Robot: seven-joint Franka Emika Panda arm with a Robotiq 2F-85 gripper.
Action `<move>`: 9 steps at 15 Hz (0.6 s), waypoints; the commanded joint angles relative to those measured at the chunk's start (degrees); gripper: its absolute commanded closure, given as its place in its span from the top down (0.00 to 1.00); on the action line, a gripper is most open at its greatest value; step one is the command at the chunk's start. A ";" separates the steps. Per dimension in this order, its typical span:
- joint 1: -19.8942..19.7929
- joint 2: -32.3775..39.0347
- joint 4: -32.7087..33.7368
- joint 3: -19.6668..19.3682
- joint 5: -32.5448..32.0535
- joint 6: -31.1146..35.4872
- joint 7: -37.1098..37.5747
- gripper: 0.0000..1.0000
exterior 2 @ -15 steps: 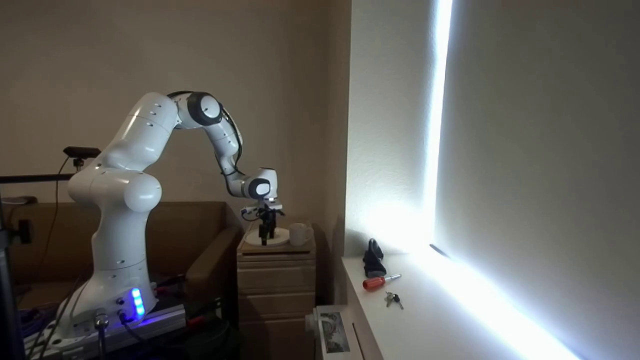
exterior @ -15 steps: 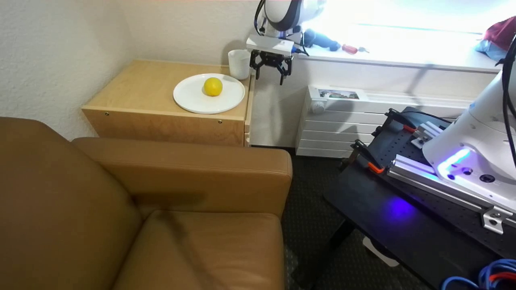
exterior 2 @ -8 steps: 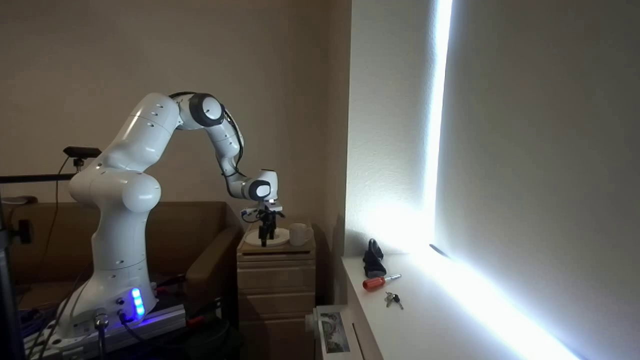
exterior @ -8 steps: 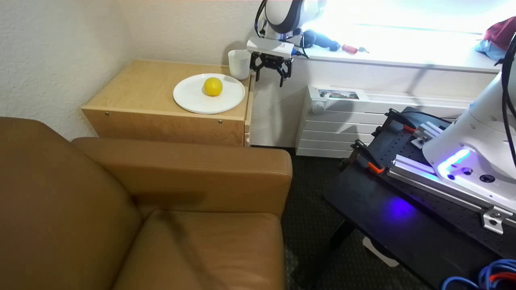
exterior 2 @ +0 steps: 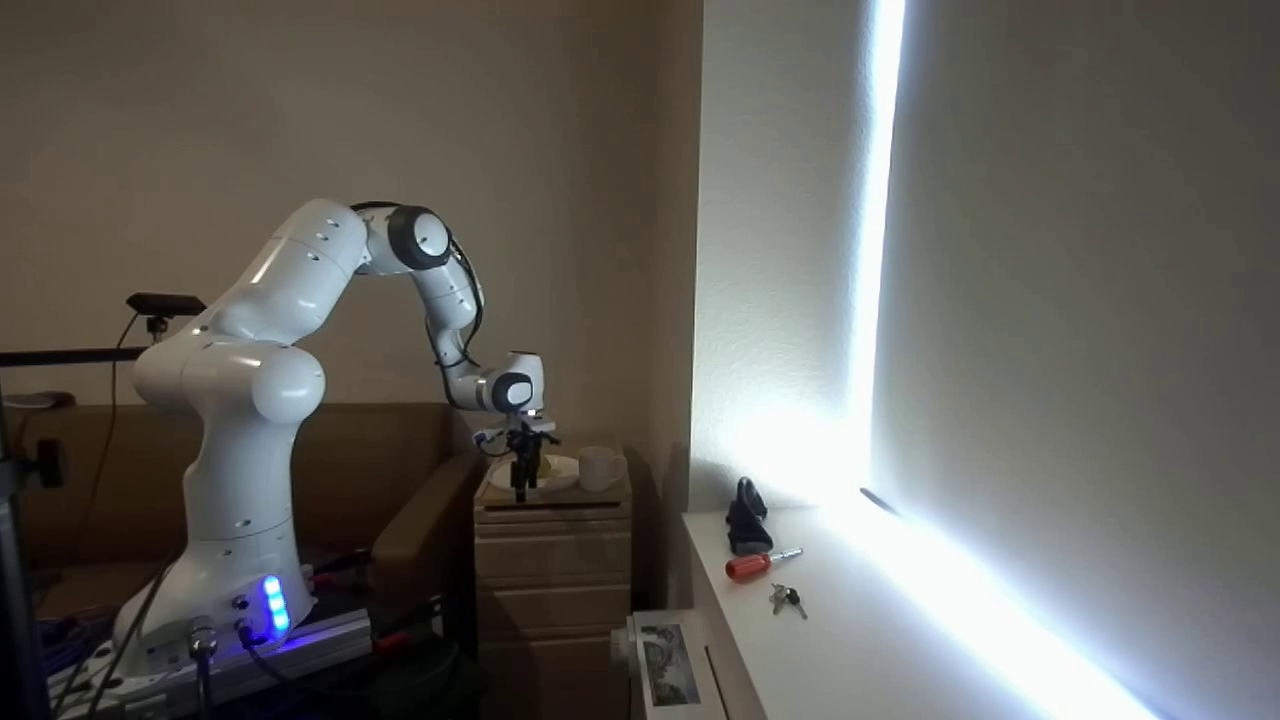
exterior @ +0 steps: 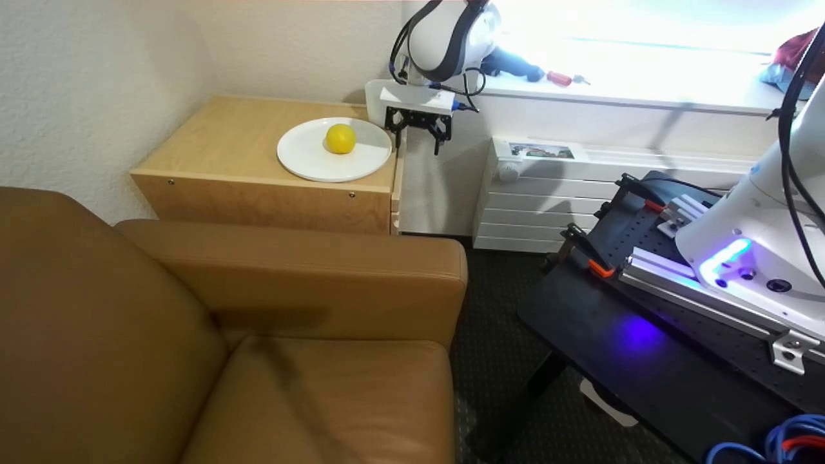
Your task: Push the white plate on the nightstand backwards
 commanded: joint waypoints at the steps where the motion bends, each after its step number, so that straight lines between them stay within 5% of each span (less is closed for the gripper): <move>1: 0.10 0.73 0.83 -0.21 -0.89 -0.40 0.56 1.00; 9: 0.99 4.00 3.89 1.07 -0.64 0.41 0.00 1.00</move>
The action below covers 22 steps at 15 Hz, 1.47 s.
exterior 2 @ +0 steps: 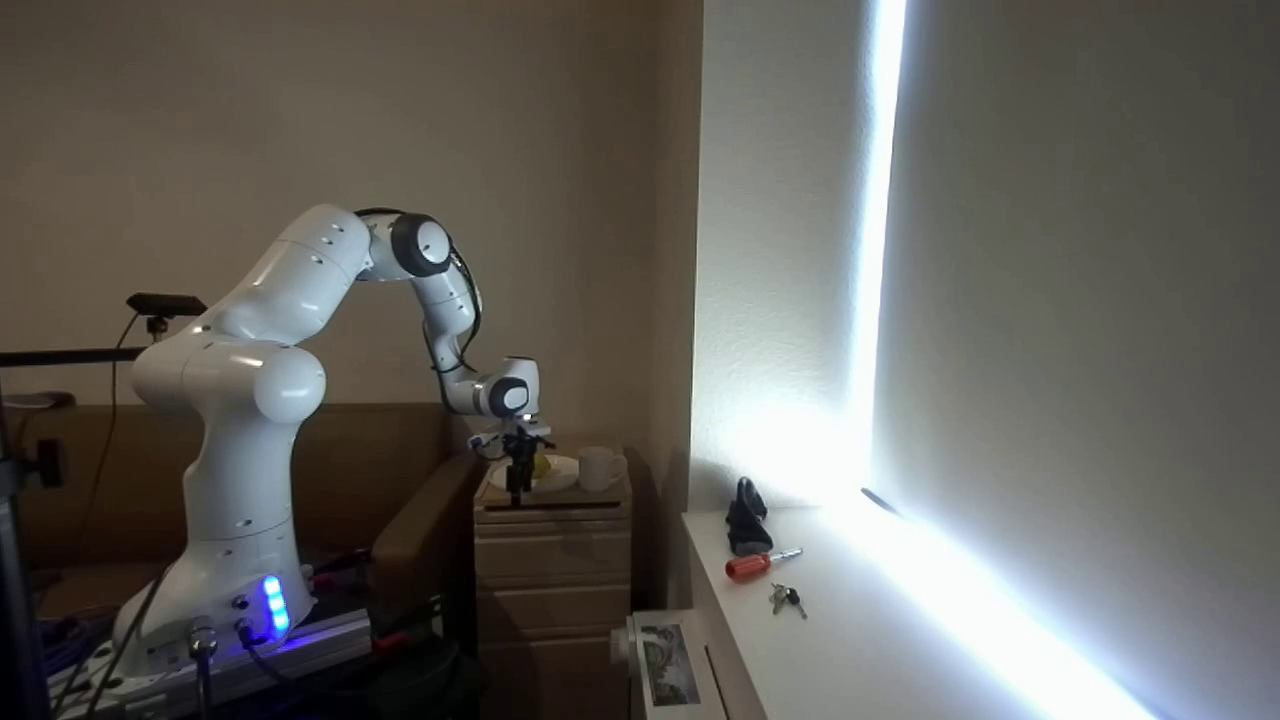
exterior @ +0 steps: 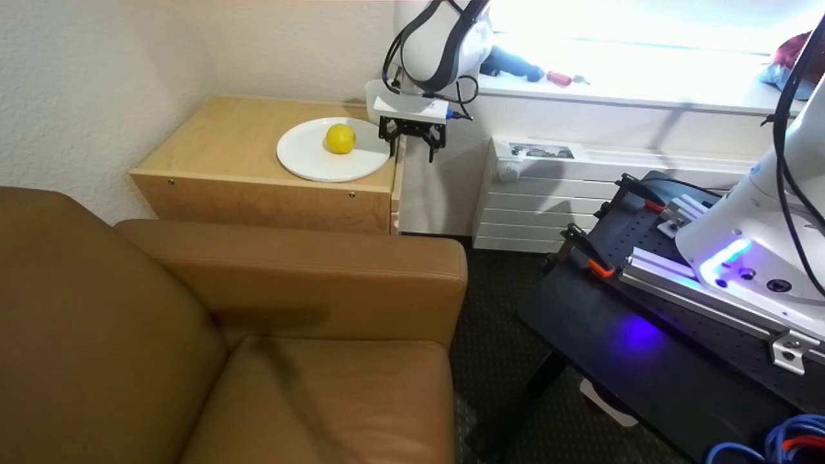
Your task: Push the white plate on the nightstand backwards
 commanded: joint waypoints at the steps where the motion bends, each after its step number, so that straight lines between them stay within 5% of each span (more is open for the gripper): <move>1: -0.12 1.96 2.34 0.51 -0.36 0.46 -0.24 1.00; 22: -4.58 6.90 6.61 5.98 7.61 13.16 -4.81 1.00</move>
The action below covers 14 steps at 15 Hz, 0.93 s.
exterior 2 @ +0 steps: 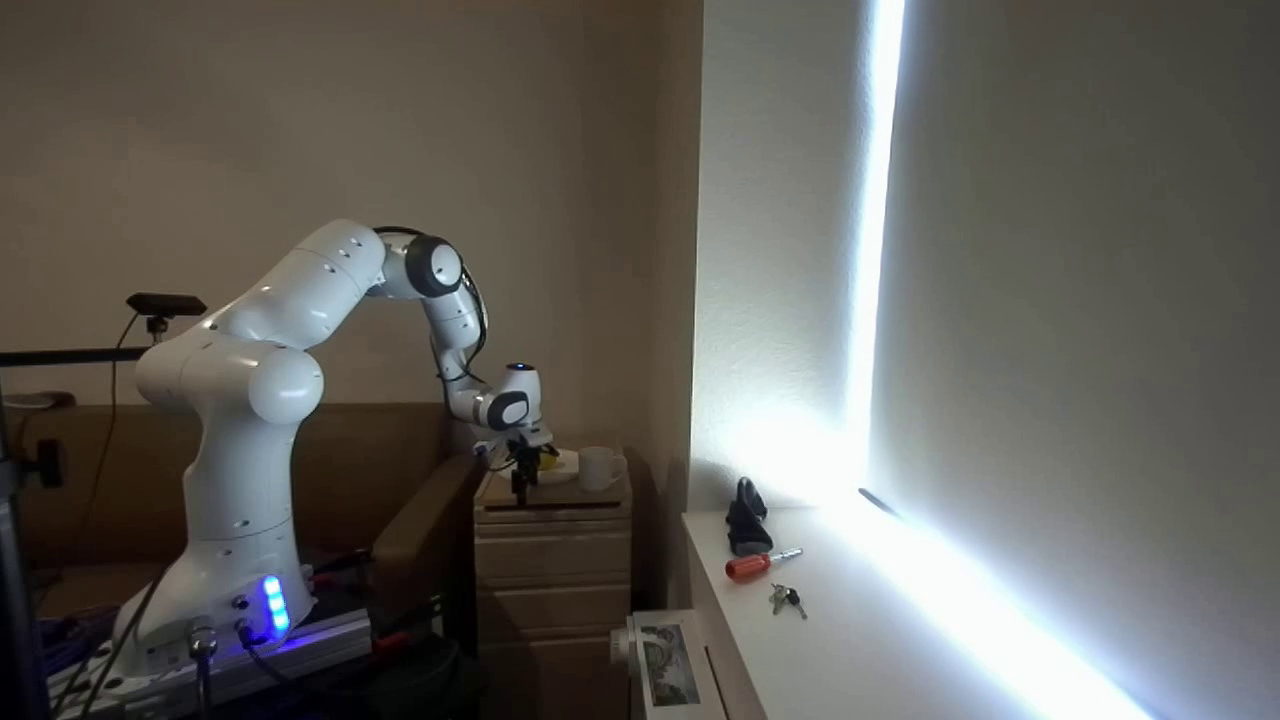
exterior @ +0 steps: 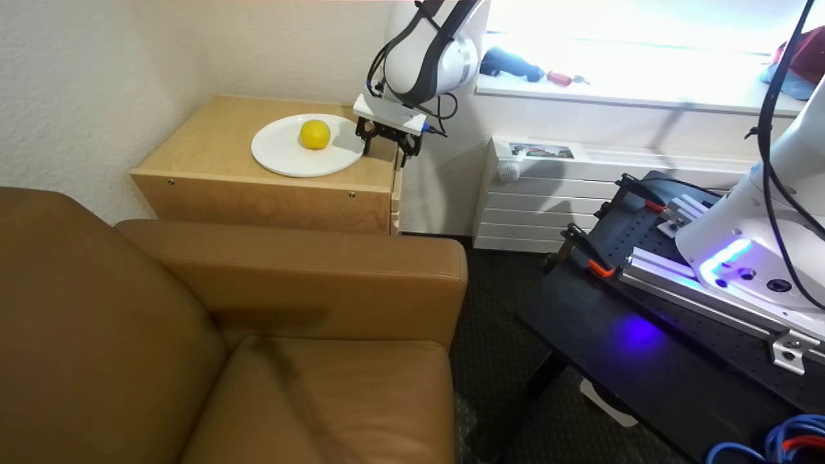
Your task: Push the white plate on the nightstand backwards
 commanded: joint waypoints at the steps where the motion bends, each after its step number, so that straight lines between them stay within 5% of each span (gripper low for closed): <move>1: -2.49 0.64 0.83 2.01 2.29 3.09 -3.01 1.00; 4: -2.96 0.15 0.55 1.92 2.97 2.57 -3.65 1.00; 7: -0.82 -2.28 -0.78 -2.20 1.35 -4.22 -1.53 1.00; 14: -2.36 -21.11 -11.72 -2.44 -3.52 -19.93 -5.42 1.00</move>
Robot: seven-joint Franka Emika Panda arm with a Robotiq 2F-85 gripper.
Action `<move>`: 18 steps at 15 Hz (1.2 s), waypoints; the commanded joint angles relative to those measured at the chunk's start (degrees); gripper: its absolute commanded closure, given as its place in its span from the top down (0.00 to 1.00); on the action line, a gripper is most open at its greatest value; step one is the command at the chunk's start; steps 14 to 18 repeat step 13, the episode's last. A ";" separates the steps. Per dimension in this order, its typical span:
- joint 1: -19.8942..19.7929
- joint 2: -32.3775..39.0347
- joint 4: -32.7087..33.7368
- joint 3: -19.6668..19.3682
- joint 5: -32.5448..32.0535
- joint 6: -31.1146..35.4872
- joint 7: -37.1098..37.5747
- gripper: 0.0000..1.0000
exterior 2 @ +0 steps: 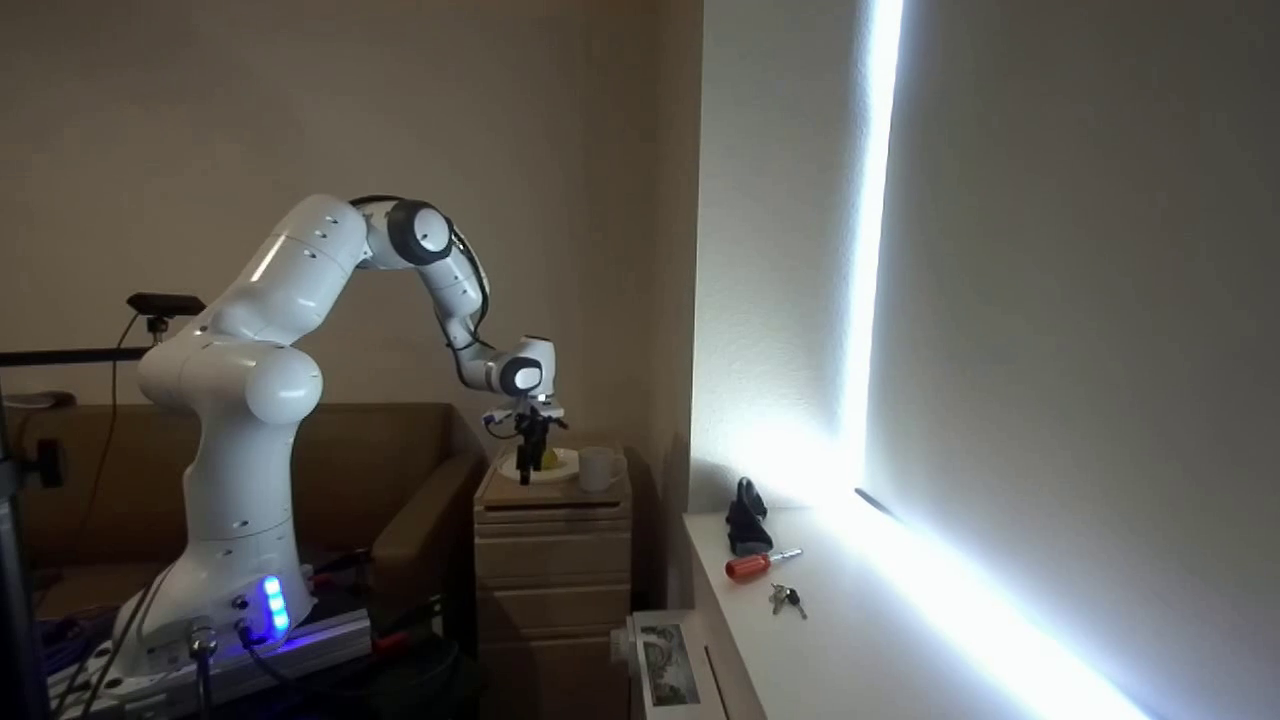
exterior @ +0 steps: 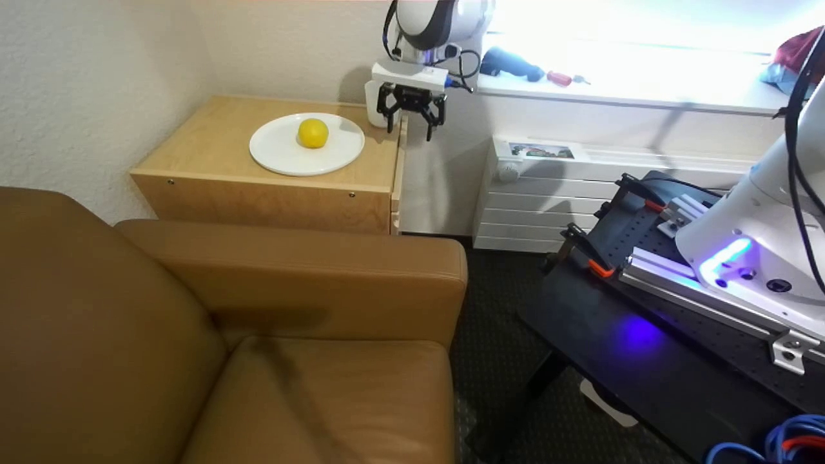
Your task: Push the white plate on the nightstand backwards
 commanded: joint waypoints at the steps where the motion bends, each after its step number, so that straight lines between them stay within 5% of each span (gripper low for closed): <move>1: -1.43 -13.69 -9.47 1.18 -2.84 -4.12 -5.09 1.00; 2: -0.90 -6.15 -3.04 0.80 -2.34 -2.87 -1.58 1.00; 6: -1.39 -13.32 -7.89 1.34 -3.03 -4.14 -3.26 1.00; 18: -1.36 -13.15 -8.50 1.38 -3.07 -4.11 -3.07 1.00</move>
